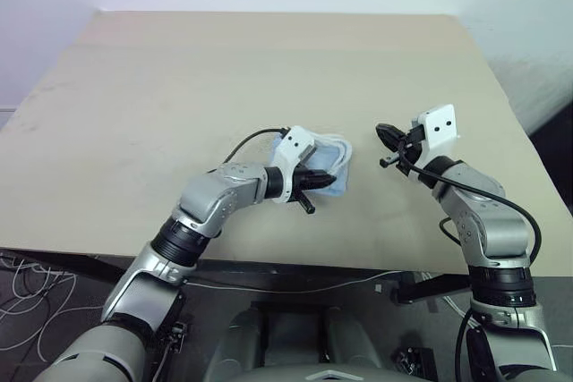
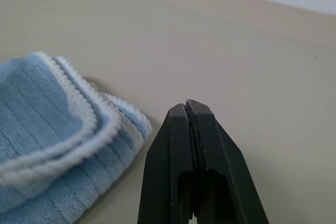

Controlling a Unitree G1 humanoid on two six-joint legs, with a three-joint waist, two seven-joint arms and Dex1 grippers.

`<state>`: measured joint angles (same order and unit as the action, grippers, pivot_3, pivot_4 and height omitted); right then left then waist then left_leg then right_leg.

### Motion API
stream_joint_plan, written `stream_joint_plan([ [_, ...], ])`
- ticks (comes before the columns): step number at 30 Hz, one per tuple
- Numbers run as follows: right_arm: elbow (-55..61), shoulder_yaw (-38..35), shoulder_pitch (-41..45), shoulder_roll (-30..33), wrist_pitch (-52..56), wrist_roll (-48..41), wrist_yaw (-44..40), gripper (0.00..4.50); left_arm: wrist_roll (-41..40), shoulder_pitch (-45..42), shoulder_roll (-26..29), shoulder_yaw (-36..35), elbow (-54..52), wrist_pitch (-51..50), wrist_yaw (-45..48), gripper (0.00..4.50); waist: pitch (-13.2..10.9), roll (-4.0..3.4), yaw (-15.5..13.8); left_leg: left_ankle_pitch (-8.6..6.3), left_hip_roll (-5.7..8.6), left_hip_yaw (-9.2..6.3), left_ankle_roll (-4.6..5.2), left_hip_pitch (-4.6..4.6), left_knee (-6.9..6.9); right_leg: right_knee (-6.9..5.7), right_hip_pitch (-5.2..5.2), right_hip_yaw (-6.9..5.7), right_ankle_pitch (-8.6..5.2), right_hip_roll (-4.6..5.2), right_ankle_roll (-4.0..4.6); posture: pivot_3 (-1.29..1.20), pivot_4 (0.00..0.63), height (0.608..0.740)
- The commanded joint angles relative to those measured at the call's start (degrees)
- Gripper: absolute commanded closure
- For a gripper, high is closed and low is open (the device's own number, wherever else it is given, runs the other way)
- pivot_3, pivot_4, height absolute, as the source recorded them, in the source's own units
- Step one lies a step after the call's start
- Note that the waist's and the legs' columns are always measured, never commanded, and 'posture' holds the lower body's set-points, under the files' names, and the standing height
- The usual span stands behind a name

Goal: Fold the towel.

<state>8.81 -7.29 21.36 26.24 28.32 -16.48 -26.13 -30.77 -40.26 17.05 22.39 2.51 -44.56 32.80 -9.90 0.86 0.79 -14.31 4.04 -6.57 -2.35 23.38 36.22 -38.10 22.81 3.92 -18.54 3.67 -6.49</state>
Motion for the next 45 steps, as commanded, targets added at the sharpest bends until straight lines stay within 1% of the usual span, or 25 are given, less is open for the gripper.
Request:
stream_joint_plan([
  [1,2.8,-1.1,0.2,0.6,-0.2,-0.2,0.4,4.5,3.7,-0.9,-1.2,-0.3,0.8,1.3,0.4,4.47,0.0,0.0,0.0,0.0,0.01,0.0,0.01,0.0,0.01,0.0,-0.01,0.0,0.0,0.01,0.0,0.0,0.15,0.74],
  [2,2.8,-1.1,0.2,0.6,-0.2,-0.2,0.4,4.5,3.9,-0.8,-1.7,-1.0,0.9,1.4,0.7,4.47,0.0,0.0,0.0,0.0,0.01,0.0,0.02,0.0,0.01,0.0,-0.01,0.0,0.0,0.01,0.0,0.0,0.15,0.74],
  [5,2.4,-0.8,0.4,0.6,-0.3,-0.1,0.3,4.5,1.5,0.1,-3.8,-4.8,-0.4,0.8,1.8,3.75,0.0,0.0,0.0,0.01,0.01,0.0,0.01,0.0,0.01,0.0,0.0,0.0,0.0,0.01,0.0,0.0,0.15,0.74],
  [9,1.9,-0.3,1.0,0.6,-0.4,0.0,0.0,4.5,-2.6,1.7,-5.0,-9.1,-3.9,-0.6,4.8,2.48,0.0,0.0,0.1,0.02,0.0,0.0,0.0,0.0,0.01,-0.01,0.0,0.0,0.0,0.01,0.0,0.0,0.15,0.74],
  [10,1.7,-0.2,1.2,0.6,-0.4,0.0,-0.1,4.5,-3.0,2.1,-4.9,-9.9,-4.7,-0.8,5.2,2.09,0.0,0.0,0.1,0.04,-0.01,0.0,-0.04,0.0,0.01,-0.02,0.01,0.0,0.0,0.01,0.0,0.0,0.15,0.74],
  [11,1.7,0.0,1.3,0.5,-0.4,0.0,-0.1,4.5,-3.3,2.6,-4.4,-10.6,-5.5,-1.0,5.5,1.83,0.0,0.0,0.1,0.06,-0.01,0.0,-0.07,0.0,0.01,-0.02,0.01,0.0,0.0,0.01,0.0,0.0,0.15,0.74],
  [12,1.6,0.1,1.4,0.4,-0.4,0.0,-0.2,4.5,-3.3,3.0,-4.0,-11.0,-6.2,-1.1,5.6,1.43,0.0,0.0,0.1,0.06,-0.01,0.0,-0.07,0.0,0.01,-0.03,0.01,0.0,0.0,0.0,0.0,0.0,0.15,0.74],
  [14,1.9,0.5,1.5,0.0,-0.2,-0.3,-0.3,4.5,-3.3,4.2,-2.8,-13.0,-7.7,-0.8,5.3,0.79,0.0,0.0,0.1,0.06,-0.01,0.0,-0.06,0.0,0.03,-0.04,0.0,0.0,0.0,0.01,-0.01,0.0,0.15,0.74],
  [15,2.2,0.8,1.5,-0.2,0.0,-0.6,-0.5,4.5,-3.3,4.5,-2.4,-14.4,-7.8,-0.7,4.7,0.5,0.0,0.0,0.1,0.06,-0.01,0.0,-0.06,-0.01,0.02,-0.04,0.0,0.0,0.0,0.0,-0.01,0.0,0.15,0.74],
  [16,2.8,1.1,1.5,-0.6,0.3,-1.1,-0.7,4.5,-2.7,4.9,-2.2,-16.1,-7.6,0.7,3.6,0.5,0.0,0.0,0.1,0.06,-0.01,0.0,-0.06,-0.01,0.02,-0.04,0.0,0.0,0.0,0.0,-0.01,0.0,0.15,0.74],
  [18,3.9,1.8,1.6,-1.6,1.0,-2.0,-1.0,4.5,-0.6,4.8,-2.2,-19.9,-5.8,3.9,-0.2,0.73,0.0,0.0,0.1,0.06,-0.01,-0.01,-0.06,-0.01,0.03,-0.06,0.01,-0.01,0.0,0.0,-0.01,0.0,0.15,0.74],
  [19,4.4,2.5,1.7,-2.1,1.5,-2.3,-0.9,4.5,1.5,4.8,-1.4,-20.1,-5.1,6.5,-0.9,1.02,0.0,0.0,0.1,0.06,-0.01,-0.01,-0.06,-0.01,0.04,-0.06,0.01,-0.01,0.0,0.01,-0.01,0.0,0.15,0.74],
  [21,5.2,4.8,1.9,-3.7,2.4,-2.3,-1.0,4.5,6.8,4.6,0.3,-18.5,-2.5,11.6,-1.4,1.7,0.0,0.0,0.2,0.07,-0.01,-0.01,-0.08,-0.01,0.03,-0.06,0.02,-0.01,0.01,0.0,-0.01,0.0,0.15,0.74],
  [23,5.2,6.7,1.9,-5.2,2.9,-2.2,-1.2,4.5,8.7,4.2,0.2,-17.9,0.1,14.4,-1.2,2.38,0.0,0.0,0.0,0.08,-0.01,-0.01,-0.1,-0.01,0.03,-0.07,0.02,-0.01,0.01,-0.01,-0.01,0.0,0.15,0.74],
  [26,3.9,8.7,1.7,-6.9,3.0,-1.9,-1.7,4.5,9.6,3.8,-1.1,-17.4,3.3,15.7,0.1,3.41,0.0,0.01,-0.4,0.09,0.05,-0.02,-0.12,0.01,0.07,-0.05,-0.01,-0.05,0.01,0.05,-0.01,0.0,0.15,0.74],
  [29,-0.8,12.1,0.9,-8.3,3.6,0.0,-1.5,4.5,13.9,4.8,-1.3,-12.9,8.4,15.1,1.3,4.46,0.0,0.01,-0.2,0.09,0.09,-0.02,-0.12,0.03,0.12,-0.03,-0.03,-0.06,0.01,0.08,-0.01,0.0,0.15,0.74],
  [31,-3.1,13.3,0.4,-8.5,3.1,1.6,-1.1,4.5,15.5,5.1,-1.4,-11.6,10.3,15.7,2.0,4.49,0.0,0.01,0.0,0.09,0.09,-0.03,-0.11,0.01,0.12,-0.06,-0.03,-0.06,0.01,0.06,-0.01,0.0,0.15,0.74],
  [33,-8.0,13.5,0.4,-9.5,2.4,3.3,0.7,4.5,18.6,5.0,-1.3,-9.8,14.0,17.8,1.8,4.49,0.0,0.01,0.1,0.08,0.06,-0.03,-0.1,0.02,0.09,-0.1,0.03,-0.06,0.01,0.03,-0.01,0.0,0.15,0.74],
  [35,-10.7,13.7,-0.1,-9.8,1.3,4.7,1.5,4.5,20.5,4.9,-1.4,-9.4,16.7,19.7,1.4,4.49,0.1,-0.06,0.1,0.08,0.04,-0.02,-0.1,-0.03,0.09,-0.14,0.0,-0.05,0.01,0.01,-0.01,0.0,0.15,0.74],
  [36,-10.5,13.5,-0.4,-9.8,0.7,4.7,1.5,4.5,20.2,5.0,-1.7,-10.2,16.9,20.1,1.3,4.49,0.1,-0.03,0.1,0.08,0.04,-0.02,-0.09,-0.12,0.09,-0.14,-0.08,-0.05,0.01,0.01,-0.01,0.0,0.15,0.74],
  [39,-7.5,11.6,-1.1,-9.9,-1.9,4.0,1.4,4.5,18.0,5.2,-2.3,-13.5,15.5,20.9,1.6,4.49,0.1,-0.02,0.0,-0.04,0.04,-0.03,0.12,-0.33,0.11,-0.14,-0.34,-0.06,0.01,0.02,-0.01,0.0,0.15,0.74],
  [41,-2.7,9.2,-1.5,-9.1,-1.5,1.6,0.4,4.5,13.7,6.3,-2.5,-17.7,10.9,21.3,3.1,4.49,0.1,-0.02,0.1,-0.04,0.04,-0.03,0.12,-0.32,0.12,-0.14,-0.32,-0.05,0.02,0.02,-0.02,0.0,0.15,0.74],
  [43,1.5,6.8,-1.9,-7.9,-0.1,-0.2,0.1,4.5,11.2,7.5,-1.5,-20.7,6.9,20.6,3.8,4.49,0.1,-0.02,0.2,-0.04,0.03,-0.03,0.12,-0.13,0.11,-0.15,-0.1,-0.04,0.02,0.03,-0.02,0.0,0.15,0.74],
  [45,3.7,4.9,-2.2,-6.8,1.9,-1.6,0.3,4.5,11.3,8.3,0.0,-21.9,5.0,20.3,3.7,4.49,0.1,-0.01,0.2,0.08,0.02,-0.03,-0.08,0.09,0.13,-0.22,0.17,-0.02,0.02,0.03,-0.01,0.0,0.15,0.74],
])
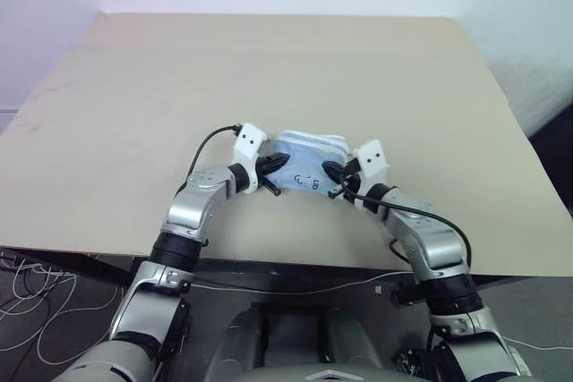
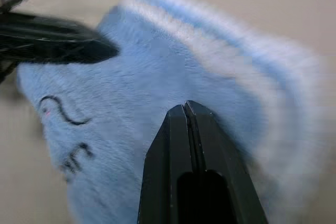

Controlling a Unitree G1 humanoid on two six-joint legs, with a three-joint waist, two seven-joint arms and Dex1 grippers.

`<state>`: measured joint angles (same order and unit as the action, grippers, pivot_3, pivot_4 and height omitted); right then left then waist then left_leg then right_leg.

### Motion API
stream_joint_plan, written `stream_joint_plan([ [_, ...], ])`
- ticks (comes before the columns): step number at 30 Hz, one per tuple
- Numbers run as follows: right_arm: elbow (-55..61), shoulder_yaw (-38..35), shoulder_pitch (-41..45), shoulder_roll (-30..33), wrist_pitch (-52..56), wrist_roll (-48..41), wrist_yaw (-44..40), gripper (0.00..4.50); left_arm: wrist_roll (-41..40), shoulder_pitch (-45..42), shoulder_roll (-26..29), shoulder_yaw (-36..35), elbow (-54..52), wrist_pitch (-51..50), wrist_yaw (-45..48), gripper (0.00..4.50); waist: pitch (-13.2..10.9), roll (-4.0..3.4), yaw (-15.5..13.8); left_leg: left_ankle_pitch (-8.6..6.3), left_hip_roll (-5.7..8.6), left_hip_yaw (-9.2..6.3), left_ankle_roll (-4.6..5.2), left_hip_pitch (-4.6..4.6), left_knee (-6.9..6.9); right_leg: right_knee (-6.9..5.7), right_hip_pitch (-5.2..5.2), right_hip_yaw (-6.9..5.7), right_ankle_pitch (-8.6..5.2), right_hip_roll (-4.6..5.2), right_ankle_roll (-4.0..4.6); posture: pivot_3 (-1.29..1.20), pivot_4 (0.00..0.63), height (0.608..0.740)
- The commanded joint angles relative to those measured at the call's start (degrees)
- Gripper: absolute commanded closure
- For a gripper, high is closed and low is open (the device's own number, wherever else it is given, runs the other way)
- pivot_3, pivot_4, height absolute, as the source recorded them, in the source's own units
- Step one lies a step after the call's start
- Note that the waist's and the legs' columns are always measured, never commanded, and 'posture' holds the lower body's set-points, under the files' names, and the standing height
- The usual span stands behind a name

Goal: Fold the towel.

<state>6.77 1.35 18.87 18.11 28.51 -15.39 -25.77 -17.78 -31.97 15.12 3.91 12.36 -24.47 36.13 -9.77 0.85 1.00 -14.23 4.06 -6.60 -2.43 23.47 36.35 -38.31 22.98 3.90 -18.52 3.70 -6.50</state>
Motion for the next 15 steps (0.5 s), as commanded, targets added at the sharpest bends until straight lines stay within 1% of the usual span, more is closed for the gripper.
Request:
stream_joint_plan([
  [1,6.8,-5.2,0.1,1.9,3.5,-4.4,-0.3,4.5,-1.5,0.4,3.0,-4.2,-5.7,0.3,0.3,4.49,0.0,0.0,-0.1,0.01,-0.01,0.0,-0.01,0.01,-0.01,-0.01,0.01,0.0,0.0,0.0,0.0,0.0,0.15,0.74],
  [2,7.4,-6.4,0.0,2.3,5.2,-5.7,-0.4,4.5,-1.5,0.8,3.7,-4.8,-6.3,0.2,0.1,4.49,0.0,0.0,-0.1,-0.01,-0.02,-0.01,0.01,0.0,-0.01,-0.01,0.0,0.0,0.0,0.0,0.0,0.0,0.15,0.74],
  [5,7.5,-10.9,0.6,2.3,14.1,-12.2,0.2,3.89,-1.0,1.9,6.1,-6.2,-7.7,0.5,0.3,4.5,0.0,0.0,-0.1,-0.09,-0.03,0.0,0.15,-0.05,-0.01,-0.02,-0.06,0.0,0.01,-0.01,0.02,0.0,0.15,0.74],
  [6,7.4,-11.8,0.8,2.2,16.2,-13.7,0.5,3.58,-0.9,2.2,6.6,-6.4,-7.9,0.6,0.4,4.5,0.0,0.0,-0.1,-0.09,-0.02,0.0,0.16,-0.05,-0.01,-0.02,-0.07,0.0,0.01,-0.01,0.02,0.0,0.15,0.74],
  [10,1.9,-19.8,5.0,-1.8,28.5,-23.6,5.3,2.22,-0.3,4.0,9.2,-6.7,-8.0,1.7,1.7,4.5,0.0,-0.01,0.0,-0.09,-0.03,0.0,0.16,-0.05,-0.01,-0.03,-0.05,0.01,0.03,0.0,0.05,0.0,0.15,0.74],
  [13,-0.6,-22.1,7.0,-3.1,32.8,-27.0,6.8,1.28,0.0,5.1,10.0,-6.9,-7.6,2.0,1.6,4.5,0.0,-0.01,-0.1,-0.09,-0.05,0.0,0.16,-0.05,-0.04,-0.03,-0.02,0.01,0.05,0.0,0.09,0.0,0.15,0.74],
  [15,-3.0,-22.8,8.1,-3.7,33.7,-27.5,7.8,0.55,-0.4,6.0,10.3,-7.0,-8.2,2.1,1.7,4.5,0.0,-0.01,-0.1,-0.09,-0.05,0.01,0.16,-0.05,-0.06,-0.01,-0.02,0.01,0.05,0.01,0.09,0.0,0.15,0.74],
])
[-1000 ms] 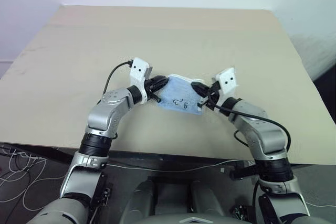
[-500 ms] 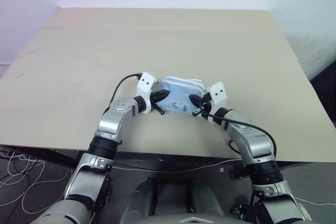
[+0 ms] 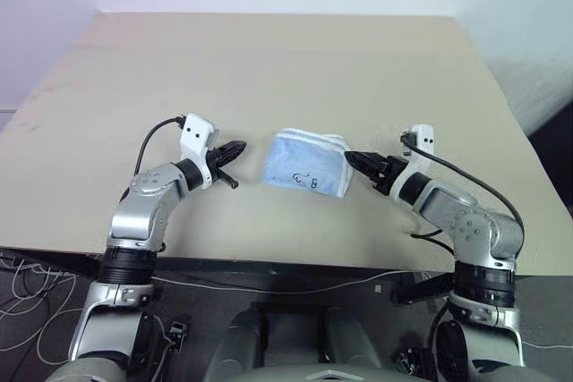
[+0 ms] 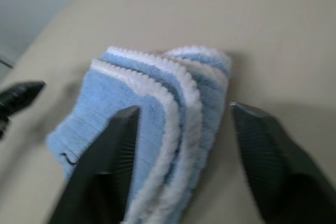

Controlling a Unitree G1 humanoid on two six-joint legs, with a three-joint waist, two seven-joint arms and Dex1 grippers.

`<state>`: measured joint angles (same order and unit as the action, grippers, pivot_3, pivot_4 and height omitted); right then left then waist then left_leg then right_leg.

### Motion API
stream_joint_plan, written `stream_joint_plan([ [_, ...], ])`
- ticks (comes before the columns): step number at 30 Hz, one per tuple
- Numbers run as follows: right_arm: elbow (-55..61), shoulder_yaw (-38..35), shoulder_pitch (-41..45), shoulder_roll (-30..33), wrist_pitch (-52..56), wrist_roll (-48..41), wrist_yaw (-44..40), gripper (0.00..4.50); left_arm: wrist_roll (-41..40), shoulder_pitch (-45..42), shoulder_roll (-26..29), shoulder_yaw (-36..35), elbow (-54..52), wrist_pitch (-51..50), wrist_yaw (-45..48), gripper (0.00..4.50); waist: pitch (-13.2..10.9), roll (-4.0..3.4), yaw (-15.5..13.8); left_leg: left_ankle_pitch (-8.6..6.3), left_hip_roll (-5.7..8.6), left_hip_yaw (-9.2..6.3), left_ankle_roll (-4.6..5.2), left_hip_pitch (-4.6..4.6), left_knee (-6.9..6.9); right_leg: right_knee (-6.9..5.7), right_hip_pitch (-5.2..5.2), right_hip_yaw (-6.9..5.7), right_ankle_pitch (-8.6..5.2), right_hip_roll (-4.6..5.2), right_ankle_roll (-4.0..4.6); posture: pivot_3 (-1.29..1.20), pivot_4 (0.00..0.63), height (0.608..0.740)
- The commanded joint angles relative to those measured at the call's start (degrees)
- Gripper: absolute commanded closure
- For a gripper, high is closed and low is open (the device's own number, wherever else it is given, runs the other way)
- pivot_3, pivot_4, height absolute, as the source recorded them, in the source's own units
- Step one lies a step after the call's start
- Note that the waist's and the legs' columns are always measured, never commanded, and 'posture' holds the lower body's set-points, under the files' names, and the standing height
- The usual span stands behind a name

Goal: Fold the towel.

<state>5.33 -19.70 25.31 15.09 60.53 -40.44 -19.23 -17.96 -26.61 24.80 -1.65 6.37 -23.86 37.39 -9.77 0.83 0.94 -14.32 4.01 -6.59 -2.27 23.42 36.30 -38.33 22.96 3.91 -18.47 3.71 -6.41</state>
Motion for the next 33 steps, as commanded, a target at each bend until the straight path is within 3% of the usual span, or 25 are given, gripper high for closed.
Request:
stream_joint_plan([
  [1,-2.5,-1.9,2.1,-0.9,1.8,-2.6,1.6,0.27,-0.4,1.0,0.6,-1.4,-2.6,1.5,0.6,4.5,0.0,0.0,0.0,0.0,0.0,0.0,0.0,0.0,0.0,0.0,0.0,0.0,0.0,0.0,0.0,0.0,0.15,0.74],
  [2,-3.4,-1.8,2.5,-1.1,2.0,-2.6,2.1,0.02,-0.6,1.3,0.6,-1.4,-2.9,1.5,0.6,4.5,0.0,0.0,0.0,0.0,0.0,0.01,0.0,0.0,0.01,0.0,0.0,0.0,0.0,0.0,0.0,0.0,0.15,0.74],
  [24,-5.6,7.9,4.9,-6.6,4.5,-1.5,2.0,0.02,-0.7,3.2,-0.8,0.5,-6.5,-0.2,1.2,4.5,0.0,-0.01,2.0,0.04,-0.16,0.09,-0.05,-0.02,-0.01,-0.19,0.13,0.06,0.02,-0.11,0.03,0.0,0.15,0.74],
  [28,-6.7,5.2,5.4,-7.3,4.8,-2.3,3.7,0.87,-0.9,3.7,-1.2,0.4,-7.1,-0.2,1.0,4.5,0.0,-0.01,1.9,0.04,-0.16,0.09,-0.05,-0.01,-0.02,-0.19,0.14,0.06,0.02,-0.1,0.04,0.0,0.15,0.74],
  [33,-6.4,1.6,5.7,-7.5,6.0,-4.1,5.2,2.55,-0.8,4.0,-1.5,0.4,-7.5,-0.2,0.9,4.5,0.0,-0.01,1.6,0.04,-0.15,0.11,-0.05,-0.01,-0.01,-0.2,0.15,0.08,0.02,-0.1,0.04,0.0,0.15,0.74],
])
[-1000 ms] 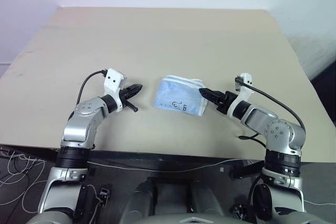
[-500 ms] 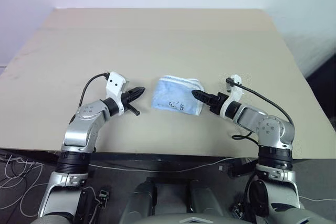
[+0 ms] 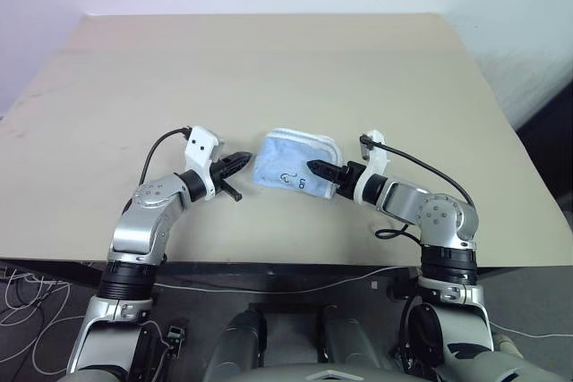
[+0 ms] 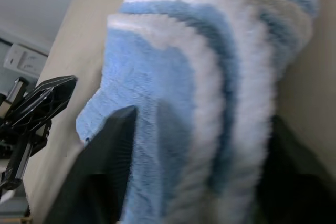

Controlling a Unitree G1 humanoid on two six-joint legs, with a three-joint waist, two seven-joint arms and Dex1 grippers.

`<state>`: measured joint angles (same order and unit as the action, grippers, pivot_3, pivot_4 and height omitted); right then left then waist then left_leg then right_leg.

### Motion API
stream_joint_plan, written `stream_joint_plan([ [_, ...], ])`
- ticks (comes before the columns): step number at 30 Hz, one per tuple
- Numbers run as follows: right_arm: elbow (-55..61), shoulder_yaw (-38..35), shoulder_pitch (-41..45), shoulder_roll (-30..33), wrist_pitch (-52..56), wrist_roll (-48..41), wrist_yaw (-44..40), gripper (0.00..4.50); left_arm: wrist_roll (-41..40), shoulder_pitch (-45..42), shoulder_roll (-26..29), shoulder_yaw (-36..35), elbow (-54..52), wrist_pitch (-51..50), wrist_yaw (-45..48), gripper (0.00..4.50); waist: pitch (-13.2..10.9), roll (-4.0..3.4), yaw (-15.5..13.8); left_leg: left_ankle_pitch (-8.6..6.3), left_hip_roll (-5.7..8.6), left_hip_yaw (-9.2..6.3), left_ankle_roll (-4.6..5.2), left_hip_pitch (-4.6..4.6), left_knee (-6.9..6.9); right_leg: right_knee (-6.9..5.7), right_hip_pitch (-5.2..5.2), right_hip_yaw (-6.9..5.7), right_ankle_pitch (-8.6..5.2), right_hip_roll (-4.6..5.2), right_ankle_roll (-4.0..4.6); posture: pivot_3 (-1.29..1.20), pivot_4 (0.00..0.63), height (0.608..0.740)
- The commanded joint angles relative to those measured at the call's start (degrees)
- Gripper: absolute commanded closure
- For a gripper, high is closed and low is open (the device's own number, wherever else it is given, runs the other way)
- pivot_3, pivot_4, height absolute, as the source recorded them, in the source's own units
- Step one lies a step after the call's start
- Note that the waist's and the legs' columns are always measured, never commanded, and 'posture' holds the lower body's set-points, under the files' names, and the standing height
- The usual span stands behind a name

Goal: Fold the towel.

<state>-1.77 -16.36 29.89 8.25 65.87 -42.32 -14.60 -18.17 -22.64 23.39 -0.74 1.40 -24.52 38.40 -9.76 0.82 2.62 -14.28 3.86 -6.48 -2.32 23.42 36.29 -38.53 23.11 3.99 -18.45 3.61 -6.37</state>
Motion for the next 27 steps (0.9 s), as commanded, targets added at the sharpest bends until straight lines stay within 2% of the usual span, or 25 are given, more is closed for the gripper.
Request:
stream_joint_plan([
  [1,0.9,-2.6,1.1,-0.7,0.8,-2.7,1.0,2.94,-0.6,0.0,-0.1,-0.5,-2.5,0.4,-0.1,4.5,0.0,0.0,-0.1,0.0,0.01,0.0,0.0,0.01,0.0,0.0,0.0,0.0,0.0,0.01,0.0,0.0,0.15,0.74],
  [6,2.4,-6.0,1.1,-1.6,1.5,-5.4,3.4,4.47,-0.6,-0.2,-0.2,-0.4,-2.3,0.4,0.0,4.5,0.0,0.0,-0.1,0.0,0.05,0.0,0.0,0.01,0.0,0.0,0.0,0.0,0.0,0.04,0.0,0.0,0.15,0.74],
  [12,5.4,-14.2,2.3,-1.1,-1.7,-9.8,10.0,4.47,0.1,-0.5,-0.3,0.5,-2.0,0.3,0.1,4.5,0.0,0.0,-0.2,0.0,0.05,0.0,0.0,0.02,0.01,-0.01,0.0,0.0,0.0,0.05,0.0,0.0,0.15,0.74],
  [21,8.4,-33.0,1.8,2.2,-8.0,-19.6,31.1,4.47,-0.1,-1.2,-1.6,2.0,-2.2,0.2,0.3,4.5,0.0,0.0,-0.4,0.02,0.09,0.0,0.04,0.03,0.0,-0.01,-0.01,0.0,0.0,0.08,0.0,0.0,0.15,0.74],
  [25,11.0,-37.1,-1.5,0.2,-10.9,-24.1,42.1,4.47,-0.2,-1.3,-2.3,2.8,-2.0,0.1,0.6,4.5,0.0,-0.01,-0.1,0.03,0.04,0.04,0.05,0.03,-0.02,-0.04,0.0,0.04,0.0,0.04,0.0,0.0,0.15,0.74],
  [27,12.7,-36.4,-4.5,-1.4,-10.9,-26.2,45.9,4.47,0.0,-1.5,-2.8,3.4,-1.8,0.1,0.8,4.5,0.0,-0.02,-0.1,0.03,0.04,0.07,0.06,0.03,-0.02,-0.06,0.0,0.06,0.0,0.03,0.0,0.0,0.15,0.74],
])
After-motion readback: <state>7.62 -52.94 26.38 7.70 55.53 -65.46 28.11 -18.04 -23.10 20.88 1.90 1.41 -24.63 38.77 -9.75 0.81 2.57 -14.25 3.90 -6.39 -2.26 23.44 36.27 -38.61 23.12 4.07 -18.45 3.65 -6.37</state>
